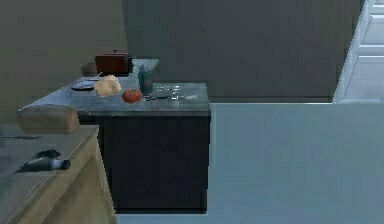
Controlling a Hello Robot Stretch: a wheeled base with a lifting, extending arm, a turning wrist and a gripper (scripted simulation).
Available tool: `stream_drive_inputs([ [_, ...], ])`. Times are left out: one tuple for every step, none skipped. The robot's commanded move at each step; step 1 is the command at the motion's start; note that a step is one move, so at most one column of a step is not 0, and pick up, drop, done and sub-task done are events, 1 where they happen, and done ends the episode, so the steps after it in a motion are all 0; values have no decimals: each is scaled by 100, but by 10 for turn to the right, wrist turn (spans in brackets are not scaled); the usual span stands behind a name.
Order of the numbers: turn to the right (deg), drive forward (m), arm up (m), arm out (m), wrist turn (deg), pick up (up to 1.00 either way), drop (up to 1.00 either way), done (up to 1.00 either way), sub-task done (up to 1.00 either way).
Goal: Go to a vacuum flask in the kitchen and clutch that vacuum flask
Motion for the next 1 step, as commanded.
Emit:
stream_drive_inputs([
  [-450, 0, 0, 0, 0, 0, 0, 0, 0],
])
